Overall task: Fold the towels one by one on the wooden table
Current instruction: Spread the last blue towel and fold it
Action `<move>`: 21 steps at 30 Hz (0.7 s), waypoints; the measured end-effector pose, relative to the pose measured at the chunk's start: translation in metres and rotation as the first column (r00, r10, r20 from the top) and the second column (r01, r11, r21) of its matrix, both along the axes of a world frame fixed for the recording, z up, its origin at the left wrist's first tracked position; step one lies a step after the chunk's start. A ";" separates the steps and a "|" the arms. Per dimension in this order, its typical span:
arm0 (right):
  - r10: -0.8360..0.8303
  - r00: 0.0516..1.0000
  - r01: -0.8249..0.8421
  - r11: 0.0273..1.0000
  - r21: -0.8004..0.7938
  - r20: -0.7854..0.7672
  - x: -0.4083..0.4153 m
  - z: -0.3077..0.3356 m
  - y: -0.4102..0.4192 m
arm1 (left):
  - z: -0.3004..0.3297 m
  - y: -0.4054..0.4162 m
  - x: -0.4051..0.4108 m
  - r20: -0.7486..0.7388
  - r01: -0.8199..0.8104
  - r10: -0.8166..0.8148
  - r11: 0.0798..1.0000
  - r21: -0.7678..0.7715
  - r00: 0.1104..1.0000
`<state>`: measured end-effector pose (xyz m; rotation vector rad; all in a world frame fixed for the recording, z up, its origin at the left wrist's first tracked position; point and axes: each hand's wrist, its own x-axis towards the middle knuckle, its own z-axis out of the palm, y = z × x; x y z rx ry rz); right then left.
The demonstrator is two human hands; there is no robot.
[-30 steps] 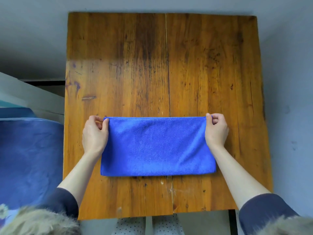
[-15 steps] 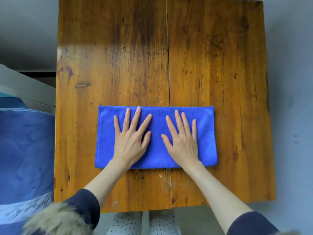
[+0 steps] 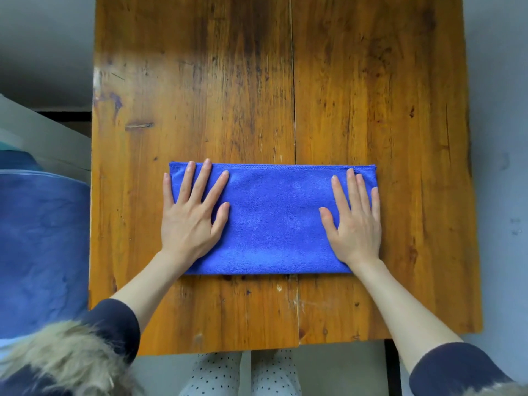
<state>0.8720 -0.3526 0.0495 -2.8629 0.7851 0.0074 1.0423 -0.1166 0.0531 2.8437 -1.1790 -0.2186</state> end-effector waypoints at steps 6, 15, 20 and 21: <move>-0.016 0.999 0.017 1.000 0.008 -0.036 0.002 0.002 0.002 | 0.006 -0.002 0.000 -0.059 0.004 -0.008 0.997 -0.072 0.998; 0.084 0.993 -0.091 0.993 0.081 0.078 0.042 0.023 0.094 | 0.023 0.051 -0.001 -0.214 -0.476 0.427 0.809 -0.343 0.879; 0.085 0.996 -0.084 0.996 0.041 -0.018 0.059 0.011 0.135 | 0.021 0.061 -0.011 -0.338 -0.569 0.484 0.791 -0.226 0.807; 0.078 0.996 -0.077 0.997 0.022 -0.039 0.059 0.010 0.135 | 0.021 0.059 -0.012 -0.356 -0.597 0.507 0.773 -0.215 0.785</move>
